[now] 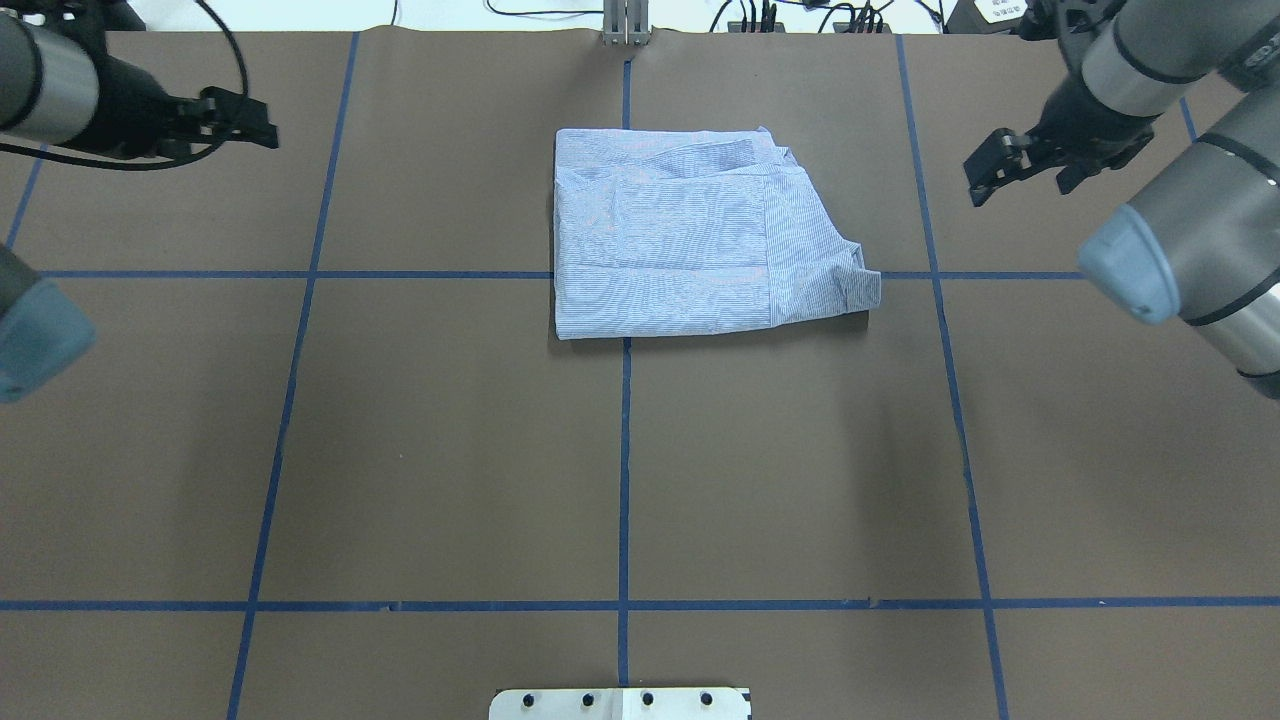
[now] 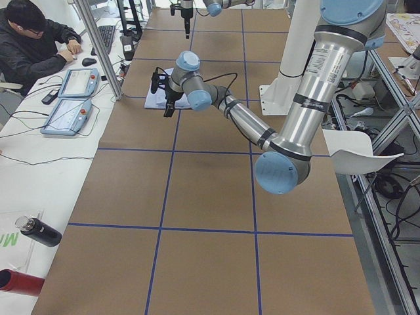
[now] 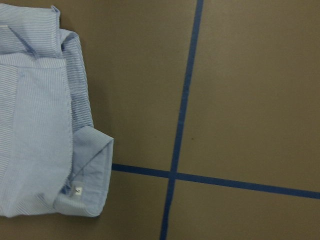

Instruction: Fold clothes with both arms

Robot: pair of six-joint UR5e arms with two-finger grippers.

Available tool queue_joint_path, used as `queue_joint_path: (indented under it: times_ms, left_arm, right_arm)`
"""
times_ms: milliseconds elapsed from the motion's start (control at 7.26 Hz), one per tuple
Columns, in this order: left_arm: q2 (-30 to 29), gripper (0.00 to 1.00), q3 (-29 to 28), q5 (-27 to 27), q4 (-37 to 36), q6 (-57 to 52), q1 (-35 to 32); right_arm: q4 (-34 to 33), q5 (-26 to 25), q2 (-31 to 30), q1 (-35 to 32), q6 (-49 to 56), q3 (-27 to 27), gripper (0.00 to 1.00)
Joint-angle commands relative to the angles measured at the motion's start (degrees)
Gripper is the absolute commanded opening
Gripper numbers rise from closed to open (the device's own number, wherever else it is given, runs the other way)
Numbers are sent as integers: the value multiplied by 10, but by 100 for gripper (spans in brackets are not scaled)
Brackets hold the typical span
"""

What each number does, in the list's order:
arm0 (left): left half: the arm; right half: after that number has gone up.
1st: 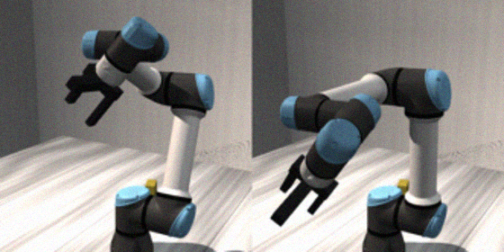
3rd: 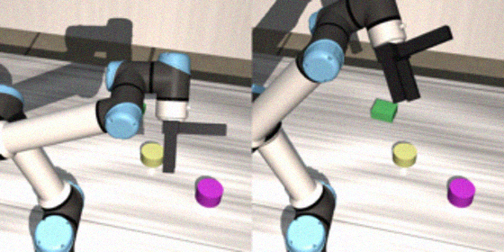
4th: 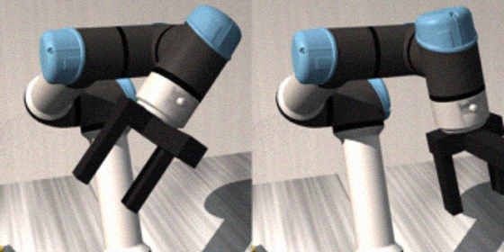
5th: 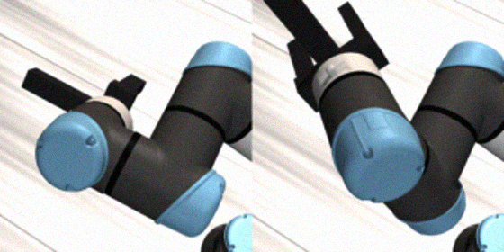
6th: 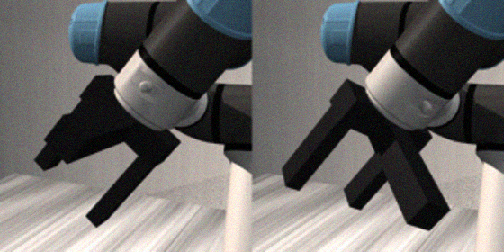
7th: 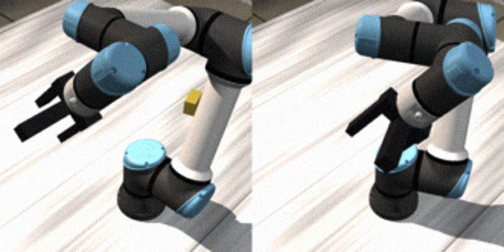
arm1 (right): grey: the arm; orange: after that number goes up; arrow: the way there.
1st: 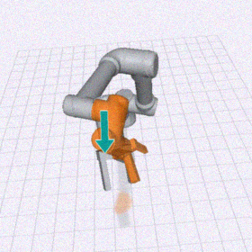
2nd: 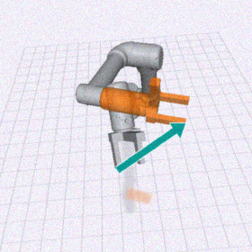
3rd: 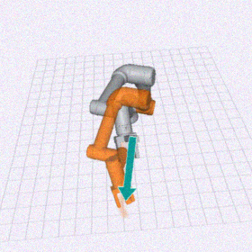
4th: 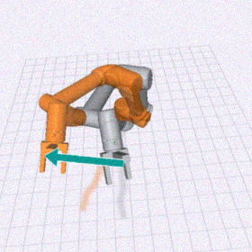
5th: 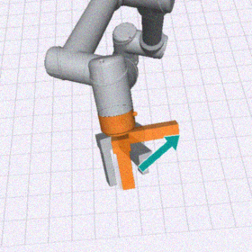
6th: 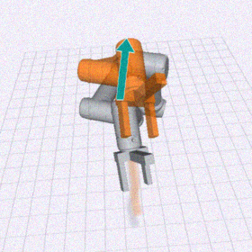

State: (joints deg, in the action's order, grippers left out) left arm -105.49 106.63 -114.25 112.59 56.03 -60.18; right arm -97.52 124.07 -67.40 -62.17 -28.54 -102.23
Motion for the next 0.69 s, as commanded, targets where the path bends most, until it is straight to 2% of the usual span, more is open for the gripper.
queue_joint_path:
  times_ms: [0,138,275,413,551]
  left_arm:
    - [105,100,0,-25,35,-166,-80]
    - [114,100,-6,-26,41,-179,-106]
    - [128,100,-11,-38,46,-188,-124]
    - [142,100,-11,-47,47,-224,-161]
    - [154,100,-11,-114,56,-238,-206]
  right_arm:
    - [-18,1,-58,-59,134,-9,100]
    - [-20,19,-80,-94,209,7,100]
    - [-17,53,-95,-140,232,31,100]
    - [-13,85,-119,-166,229,20,100]
    - [-12,87,-130,-167,222,19,100]
